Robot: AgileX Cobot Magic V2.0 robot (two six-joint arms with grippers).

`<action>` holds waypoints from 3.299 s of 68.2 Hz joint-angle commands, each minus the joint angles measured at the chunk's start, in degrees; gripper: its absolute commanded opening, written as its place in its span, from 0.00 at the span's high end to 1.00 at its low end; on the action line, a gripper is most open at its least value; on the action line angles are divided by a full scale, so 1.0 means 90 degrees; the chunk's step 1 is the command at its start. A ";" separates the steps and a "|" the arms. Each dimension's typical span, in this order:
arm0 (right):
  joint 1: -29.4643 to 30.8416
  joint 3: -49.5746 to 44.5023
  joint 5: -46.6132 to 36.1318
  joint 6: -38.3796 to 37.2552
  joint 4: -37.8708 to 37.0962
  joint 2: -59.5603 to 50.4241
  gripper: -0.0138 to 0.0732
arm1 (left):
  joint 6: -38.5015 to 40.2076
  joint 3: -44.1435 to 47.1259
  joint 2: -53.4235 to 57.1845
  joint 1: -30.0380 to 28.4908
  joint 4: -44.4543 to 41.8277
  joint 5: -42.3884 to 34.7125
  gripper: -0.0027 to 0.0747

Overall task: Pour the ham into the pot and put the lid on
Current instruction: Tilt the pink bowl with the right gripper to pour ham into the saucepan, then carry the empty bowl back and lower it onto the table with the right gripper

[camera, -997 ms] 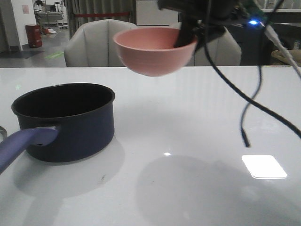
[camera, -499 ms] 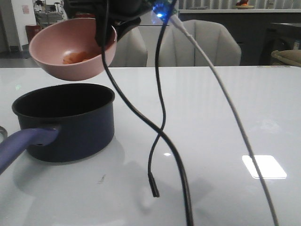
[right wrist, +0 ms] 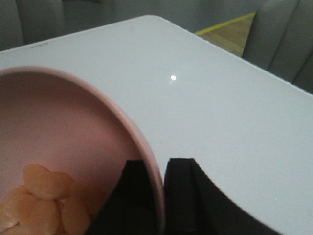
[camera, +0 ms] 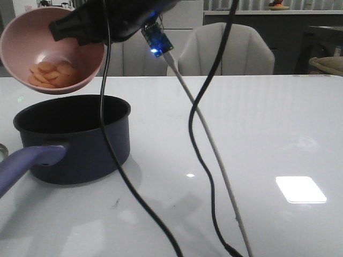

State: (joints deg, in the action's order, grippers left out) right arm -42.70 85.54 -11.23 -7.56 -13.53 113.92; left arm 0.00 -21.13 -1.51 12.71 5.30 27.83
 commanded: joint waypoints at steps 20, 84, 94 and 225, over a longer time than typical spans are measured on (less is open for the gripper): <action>-0.0006 -0.0915 -0.4099 0.3429 0.2032 -0.0312 0.69 | 0.0059 -0.0162 -0.0074 0.0039 0.0049 -0.0521 0.21; -0.0117 -0.0946 -0.6307 0.7059 0.2246 0.0582 0.69 | 0.0059 -0.0162 -0.0074 0.0039 0.0049 -0.0521 0.21; -0.0117 -0.0946 -0.5785 0.5167 0.2692 0.0443 0.69 | 0.0059 -0.0162 -0.0074 0.0039 0.0049 -0.0521 0.21; 0.3987 -0.0946 0.5424 0.3173 0.4452 -0.0724 0.56 | 0.0059 -0.0162 -0.0074 0.0039 0.0049 -0.0521 0.21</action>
State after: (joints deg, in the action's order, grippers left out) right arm -7.20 75.60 38.55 20.76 24.80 109.33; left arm 0.00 -21.13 -1.51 12.71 5.30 27.83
